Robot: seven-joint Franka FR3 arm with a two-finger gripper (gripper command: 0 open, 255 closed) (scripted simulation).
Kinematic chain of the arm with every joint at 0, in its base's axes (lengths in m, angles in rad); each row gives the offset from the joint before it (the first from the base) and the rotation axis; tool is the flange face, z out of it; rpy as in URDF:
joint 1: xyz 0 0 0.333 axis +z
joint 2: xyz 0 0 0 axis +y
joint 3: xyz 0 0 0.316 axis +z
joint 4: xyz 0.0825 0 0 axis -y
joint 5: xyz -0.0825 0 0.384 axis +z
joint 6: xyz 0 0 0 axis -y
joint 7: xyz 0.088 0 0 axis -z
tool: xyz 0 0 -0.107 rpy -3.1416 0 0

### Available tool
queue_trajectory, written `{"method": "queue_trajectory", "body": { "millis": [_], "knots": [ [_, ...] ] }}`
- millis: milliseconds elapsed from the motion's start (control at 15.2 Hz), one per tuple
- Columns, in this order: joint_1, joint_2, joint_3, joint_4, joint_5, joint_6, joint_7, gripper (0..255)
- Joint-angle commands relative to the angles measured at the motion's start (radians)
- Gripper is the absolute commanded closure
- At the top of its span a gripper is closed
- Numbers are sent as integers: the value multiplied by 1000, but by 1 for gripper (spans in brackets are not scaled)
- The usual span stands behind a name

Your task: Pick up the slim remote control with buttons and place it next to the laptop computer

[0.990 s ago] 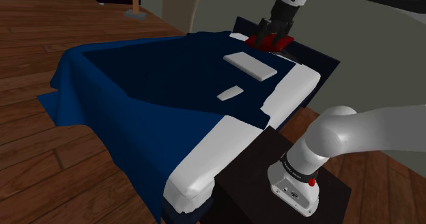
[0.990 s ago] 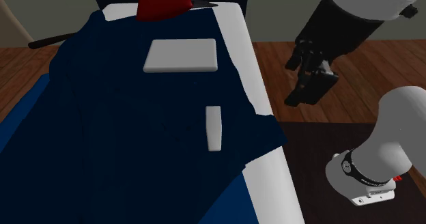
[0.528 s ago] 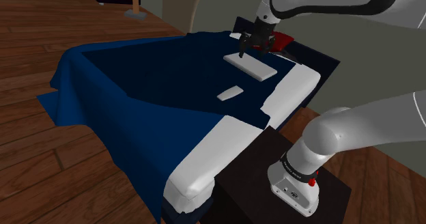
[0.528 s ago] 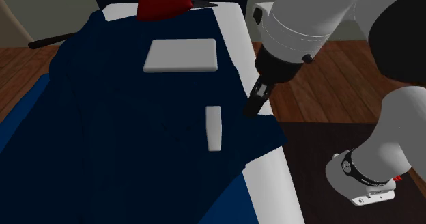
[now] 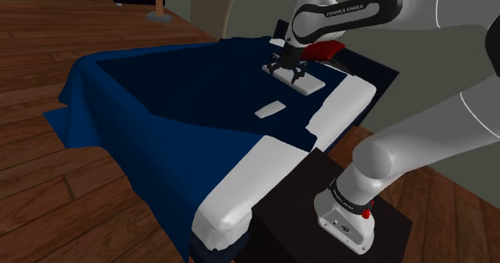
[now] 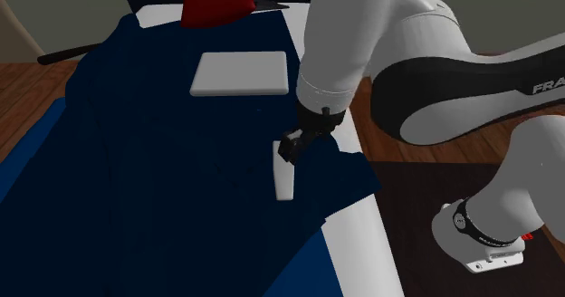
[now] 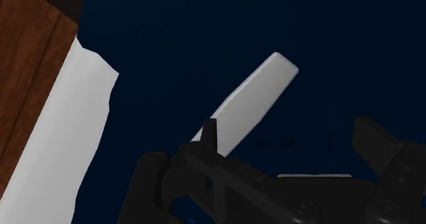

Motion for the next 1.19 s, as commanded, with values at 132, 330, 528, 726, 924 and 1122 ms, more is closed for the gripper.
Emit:
{"method": "queue_trajectory", "body": {
  "millis": [132, 330, 528, 726, 924, 1122],
  "knots": [
    [-43, 139, -1, 17, -1, 103, 140, 0],
    [-69, 240, -8, 35, -1, 172, 240, 0],
    [-89, 341, -21, 57, 3, 238, 335, 0],
    [-105, 442, -40, 83, 13, 302, 423, 0],
    [-116, 526, -58, 107, 29, 352, 489, 0],
    [-115, 559, -60, 103, 26, 390, 492, 0]
  ]
}}
